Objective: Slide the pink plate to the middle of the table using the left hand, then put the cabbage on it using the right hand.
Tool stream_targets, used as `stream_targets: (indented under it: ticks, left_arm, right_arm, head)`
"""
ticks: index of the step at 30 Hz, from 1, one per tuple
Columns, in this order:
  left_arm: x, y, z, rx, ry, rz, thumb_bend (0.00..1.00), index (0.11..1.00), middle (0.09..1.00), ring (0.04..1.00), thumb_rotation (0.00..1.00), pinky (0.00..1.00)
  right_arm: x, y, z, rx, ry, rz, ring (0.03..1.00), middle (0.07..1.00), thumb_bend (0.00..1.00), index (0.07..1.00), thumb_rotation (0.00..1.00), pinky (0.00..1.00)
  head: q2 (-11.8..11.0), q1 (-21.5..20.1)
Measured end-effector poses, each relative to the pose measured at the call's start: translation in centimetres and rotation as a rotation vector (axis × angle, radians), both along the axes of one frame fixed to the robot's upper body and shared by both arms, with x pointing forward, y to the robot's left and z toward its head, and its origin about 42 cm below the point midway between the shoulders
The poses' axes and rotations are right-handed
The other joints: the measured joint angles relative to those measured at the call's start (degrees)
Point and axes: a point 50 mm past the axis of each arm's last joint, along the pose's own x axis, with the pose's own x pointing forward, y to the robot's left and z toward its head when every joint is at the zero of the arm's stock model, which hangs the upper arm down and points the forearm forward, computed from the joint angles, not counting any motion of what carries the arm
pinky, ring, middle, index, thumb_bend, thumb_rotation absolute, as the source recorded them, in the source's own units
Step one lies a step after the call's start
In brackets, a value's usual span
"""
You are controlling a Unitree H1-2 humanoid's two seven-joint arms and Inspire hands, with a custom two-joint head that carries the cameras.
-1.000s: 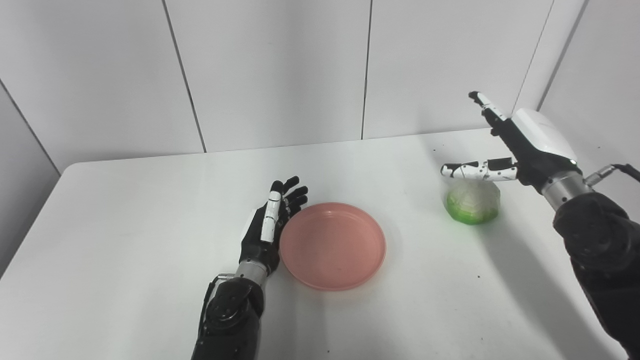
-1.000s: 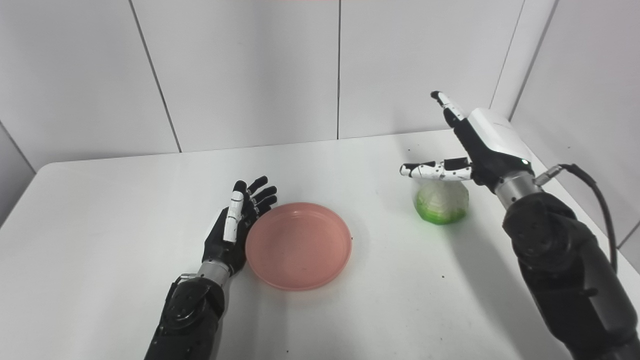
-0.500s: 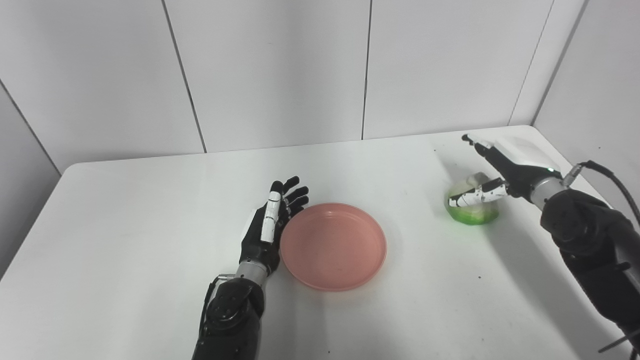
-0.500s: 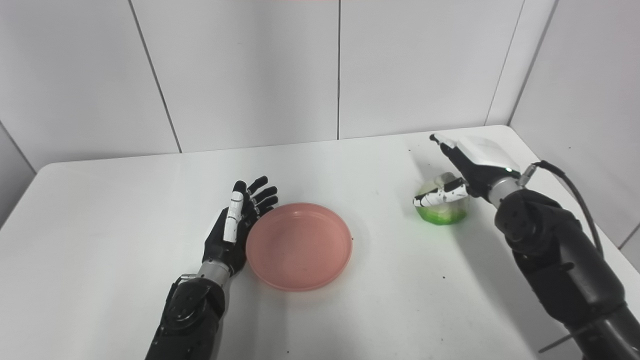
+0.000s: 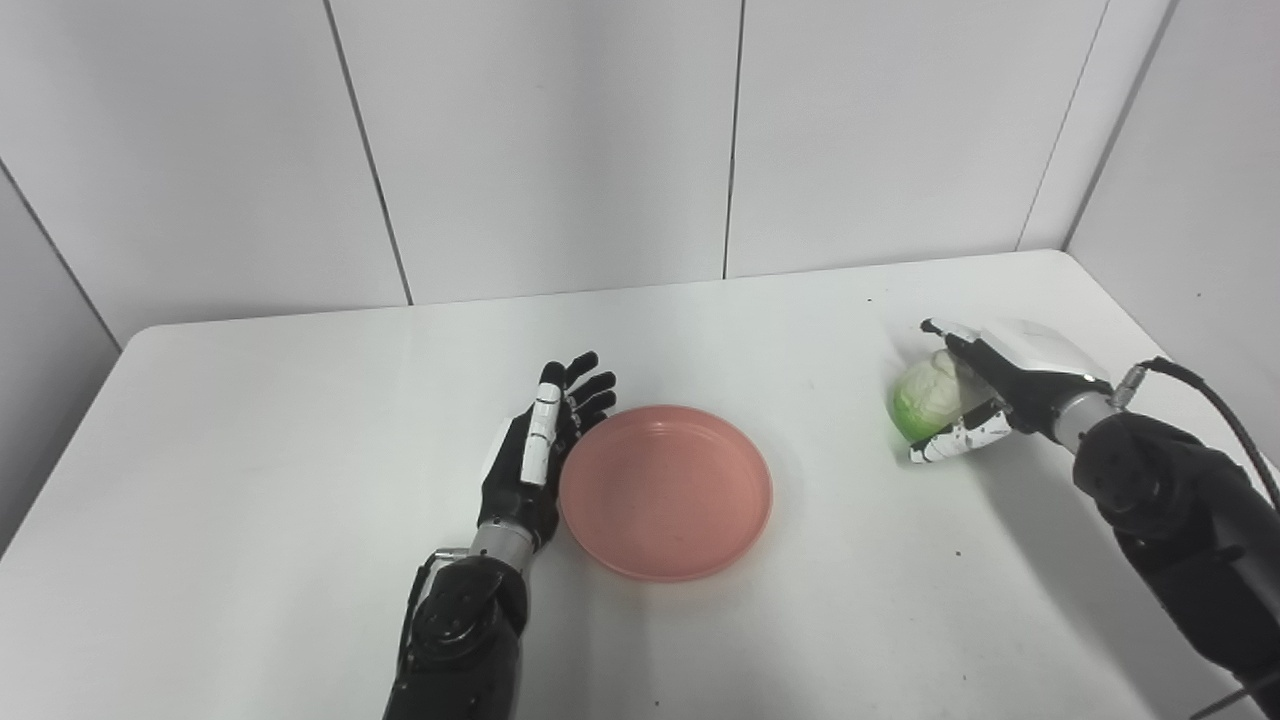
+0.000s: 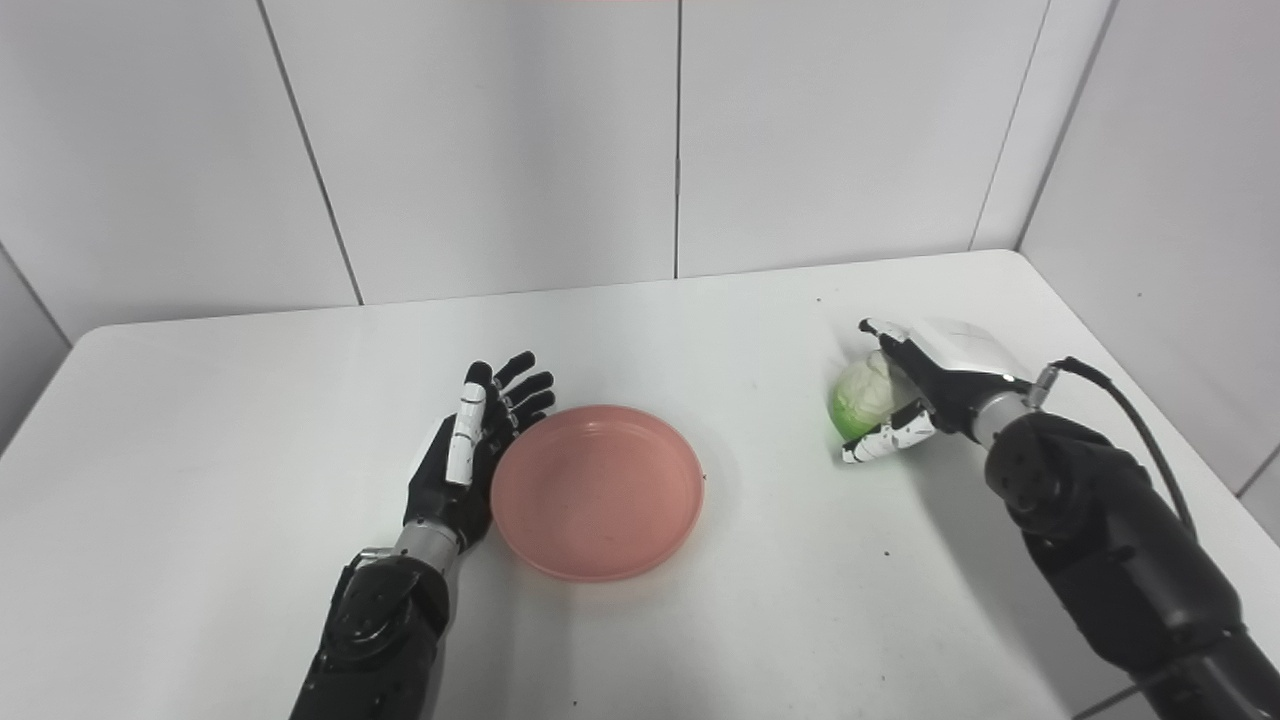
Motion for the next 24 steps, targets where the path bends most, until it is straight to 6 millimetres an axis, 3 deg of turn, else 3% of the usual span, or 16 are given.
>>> stream_targets:
  ticks: [3, 9, 11, 16, 18, 19, 24]
  left_arm:
    - [0.0, 0.0, 0.0, -0.002, 0.0, 0.001, 0.72, 0.839, 0.831, 0.846, 1.0, 0.89]
    - [-0.1, 0.0, 0.0, -0.004, 0.001, 0.009, 0.71, 0.825, 0.819, 0.833, 1.0, 0.86]
    - [-0.1, -0.1, 0.0, -0.006, 0.0, 0.011, 0.71, 0.827, 0.822, 0.836, 1.0, 0.87]
    - [-0.2, -0.1, 0.1, -0.005, 0.004, 0.01, 0.71, 0.822, 0.819, 0.832, 1.0, 0.86]
    - [-0.2, 0.0, 0.1, -0.005, 0.004, 0.01, 0.71, 0.824, 0.82, 0.834, 1.0, 0.86]
    - [-0.2, 0.0, 0.2, -0.004, 0.003, 0.01, 0.71, 0.824, 0.819, 0.833, 1.0, 0.86]
    - [-0.3, 0.1, 0.3, -0.003, 0.012, 0.014, 0.71, 0.823, 0.819, 0.831, 1.0, 0.86]
  right_arm:
    - [0.3, 0.0, -0.1, -0.019, -0.008, 0.007, 0.893, 0.932, 1.0, 0.894, 0.26, 0.76]
    - [1.1, -0.2, -0.2, -0.036, -0.013, 0.019, 0.85, 0.89, 0.92, 0.821, 0.07, 0.68]
    - [1.3, -0.3, -0.3, -0.038, -0.018, 0.025, 0.797, 0.849, 0.89, 0.798, 0.01, 0.65]
    - [1.6, -0.7, -0.6, -0.03, -0.045, 0.04, 0.659, 0.716, 0.82, 0.708, 0.0, 0.58]
    - [1.7, -0.9, -1.2, -0.016, -0.051, 0.05, 0.464, 0.545, 0.58, 0.586, 0.0, 0.46]
    - [1.6, -0.9, -1.6, -0.004, -0.053, 0.049, 0.429, 0.513, 0.54, 0.554, 0.0, 0.43]
    - [1.5, -0.5, -2.4, 0.028, -0.112, 0.046, 0.438, 0.516, 0.52, 0.481, 0.0, 0.39]
  head:
    - [0.09, 0.0]
    - [0.44, -0.09]
    - [0.44, -0.09]
    - [0.62, 0.0]
    - [0.79, -0.09]
    - [0.88, -0.09]
    - [0.97, -0.09]
